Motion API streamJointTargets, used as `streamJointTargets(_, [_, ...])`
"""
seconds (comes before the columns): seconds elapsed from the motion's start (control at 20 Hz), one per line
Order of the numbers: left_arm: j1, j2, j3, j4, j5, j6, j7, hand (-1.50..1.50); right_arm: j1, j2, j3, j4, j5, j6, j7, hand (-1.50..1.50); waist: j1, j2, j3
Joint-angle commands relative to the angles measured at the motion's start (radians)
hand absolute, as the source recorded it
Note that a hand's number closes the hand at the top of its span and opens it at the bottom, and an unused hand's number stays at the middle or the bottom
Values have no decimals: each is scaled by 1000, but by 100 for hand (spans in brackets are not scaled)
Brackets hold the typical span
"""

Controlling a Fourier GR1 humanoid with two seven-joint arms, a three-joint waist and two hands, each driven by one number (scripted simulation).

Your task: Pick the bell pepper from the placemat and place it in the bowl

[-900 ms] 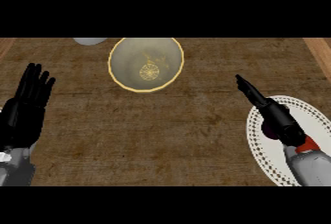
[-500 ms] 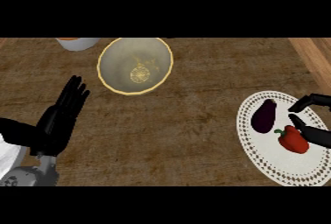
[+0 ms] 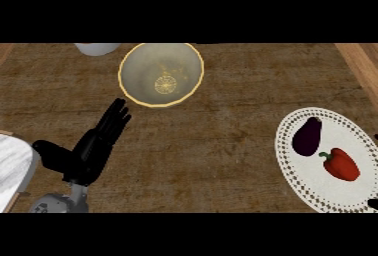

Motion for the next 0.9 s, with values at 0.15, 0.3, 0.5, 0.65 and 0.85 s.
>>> streamJointTargets(0.15, [-3, -1, 2, 7, 1, -20, 8, 0, 134, -138, -78, -230, 220, -140, 246, -150, 5, -3, -5])
streamJointTargets(0.3, [-11, -30, -23, -3, -28, 11, 16, 0, 219, -176, -86, -353, 270, -97, 426, -150, 4, -3, -5])
streamJointTargets(0.5, [-9, -35, -17, 14, -30, 1, 13, 0, 205, -229, -59, -450, 286, 36, 671, -150, 32, 3, -4])
streamJointTargets(0.65, [-30, -44, -25, 14, -42, -8, 22, 0, 182, -212, 2, -520, 314, 100, 828, -150, 41, 5, -2])
streamJointTargets(0.85, [-64, -82, -33, 39, -68, -1, 24, 0, 65, -156, 113, -547, 341, 164, 1023, -150, 53, 7, -1])
